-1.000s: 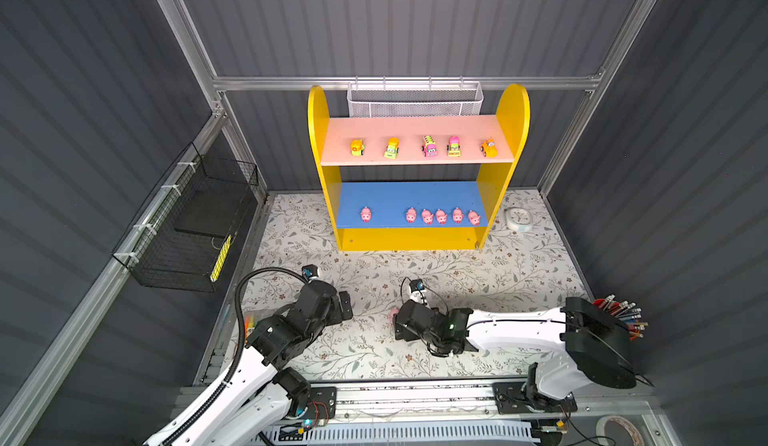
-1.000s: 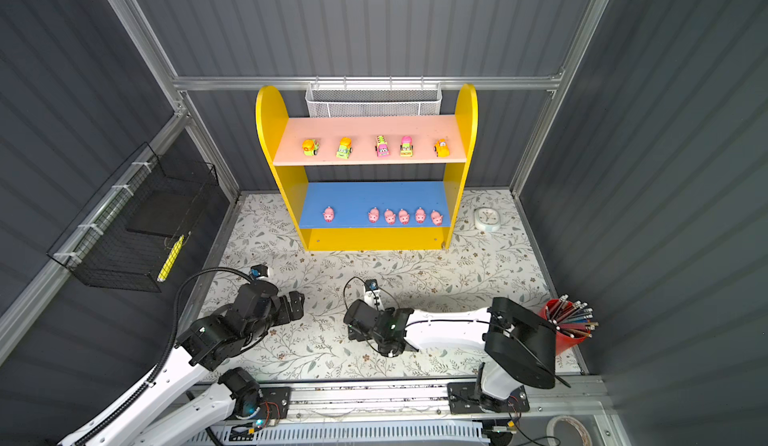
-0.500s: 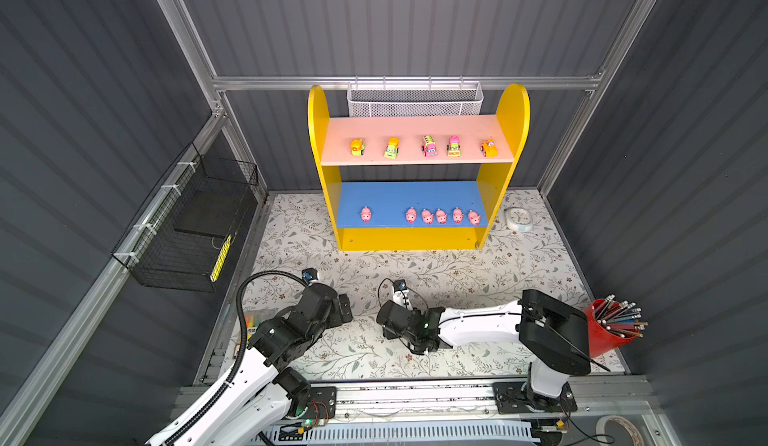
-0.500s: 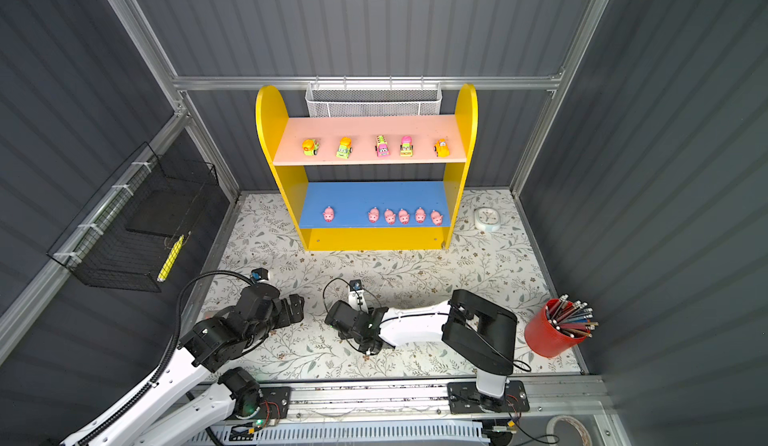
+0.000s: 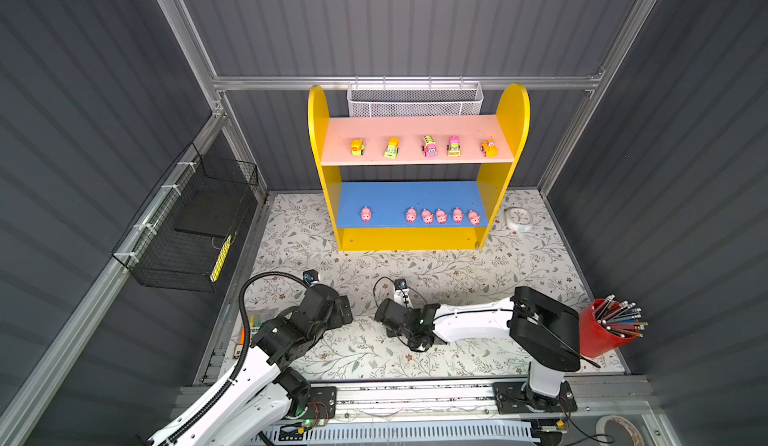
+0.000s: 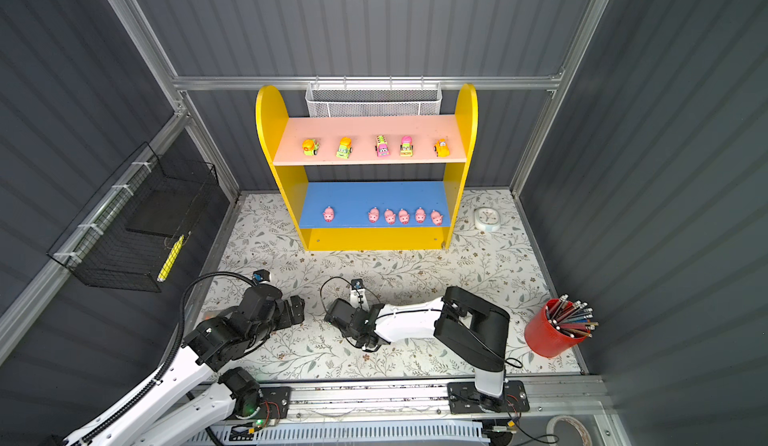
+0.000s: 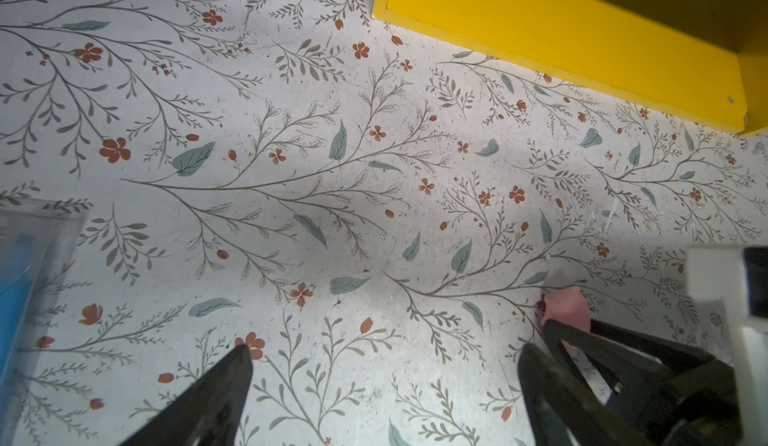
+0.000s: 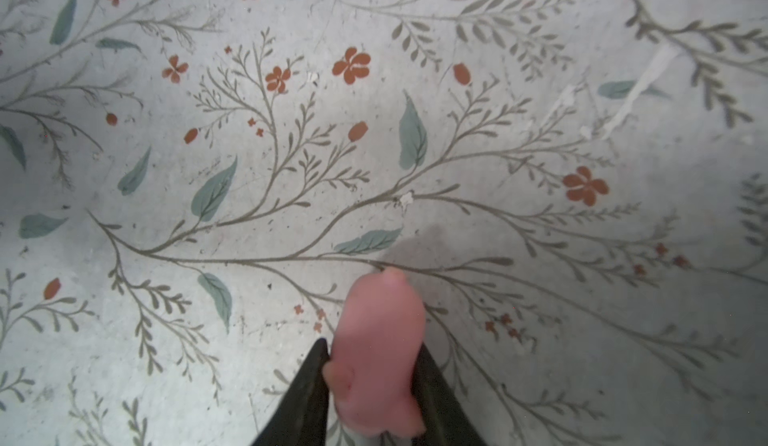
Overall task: Place and organize the plastic toys onto the shelf
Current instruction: 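Lift the pig with the right gripper and carry it over the blue shelf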
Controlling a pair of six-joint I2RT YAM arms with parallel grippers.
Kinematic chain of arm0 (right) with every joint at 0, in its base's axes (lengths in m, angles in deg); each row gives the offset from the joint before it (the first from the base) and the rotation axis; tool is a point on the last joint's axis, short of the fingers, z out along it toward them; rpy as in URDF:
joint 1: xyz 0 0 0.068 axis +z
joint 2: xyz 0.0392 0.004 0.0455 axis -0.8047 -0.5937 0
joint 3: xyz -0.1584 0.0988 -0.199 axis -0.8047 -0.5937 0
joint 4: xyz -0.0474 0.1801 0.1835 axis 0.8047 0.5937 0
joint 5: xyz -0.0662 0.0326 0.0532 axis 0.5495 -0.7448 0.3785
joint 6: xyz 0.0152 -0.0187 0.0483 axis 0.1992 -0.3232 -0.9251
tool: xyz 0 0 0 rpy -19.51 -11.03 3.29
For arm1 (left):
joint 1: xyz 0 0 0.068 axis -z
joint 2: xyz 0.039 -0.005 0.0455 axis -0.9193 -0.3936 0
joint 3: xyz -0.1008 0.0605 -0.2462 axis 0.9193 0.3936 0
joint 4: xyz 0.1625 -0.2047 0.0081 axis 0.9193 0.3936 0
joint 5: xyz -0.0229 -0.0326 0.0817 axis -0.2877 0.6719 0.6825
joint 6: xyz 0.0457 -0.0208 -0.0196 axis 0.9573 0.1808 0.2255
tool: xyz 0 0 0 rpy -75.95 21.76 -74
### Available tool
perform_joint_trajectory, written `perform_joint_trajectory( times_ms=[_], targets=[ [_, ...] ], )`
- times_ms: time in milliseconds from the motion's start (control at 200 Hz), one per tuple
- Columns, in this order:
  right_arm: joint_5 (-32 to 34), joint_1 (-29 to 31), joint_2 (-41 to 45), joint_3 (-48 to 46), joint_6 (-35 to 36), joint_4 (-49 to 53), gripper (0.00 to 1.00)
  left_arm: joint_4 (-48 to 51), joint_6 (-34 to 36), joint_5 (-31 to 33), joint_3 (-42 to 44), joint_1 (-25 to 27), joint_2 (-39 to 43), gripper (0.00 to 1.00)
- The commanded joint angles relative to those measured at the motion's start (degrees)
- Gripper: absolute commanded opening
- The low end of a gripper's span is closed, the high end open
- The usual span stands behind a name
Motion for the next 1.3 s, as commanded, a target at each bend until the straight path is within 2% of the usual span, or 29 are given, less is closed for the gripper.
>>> perform_joint_trajectory(
  times_ms=[0,175,310,500,685,961,1296],
  targets=[
    [1.1,-2.4,4.3,2.8,4.1,3.7,0.32,-0.4,0.3,1.0,-2.0,0.3,-0.9,1.0],
    [-0.2,-7.9,9.5,7.3,12.1,6.7,0.32,-1.1,1.6,1.9,-4.8,0.3,-4.0,1.0],
    [-3.0,-12.9,9.8,13.5,18.6,8.6,0.32,-2.0,3.2,2.6,-7.2,0.3,-7.2,1.0],
    [-8.2,-20.0,4.7,22.9,24.9,9.5,0.32,-4.6,5.8,3.7,-11.0,0.3,-13.3,1.0],
    [-12.0,-25.4,-4.3,34.9,28.6,11.0,0.32,-6.5,7.9,5.2,-14.1,0.2,-17.9,1.0],
    [-15.1,-27.8,-16.4,52.2,30.7,16.0,0.32,-7.6,8.9,6.2,-15.8,0.2,-20.0,1.0],
    [-15.4,-27.8,-20.5,55.8,30.3,16.7,0.33,-8.6,8.6,5.5,-14.6,0.2,-20.5,1.0]
  ],
)
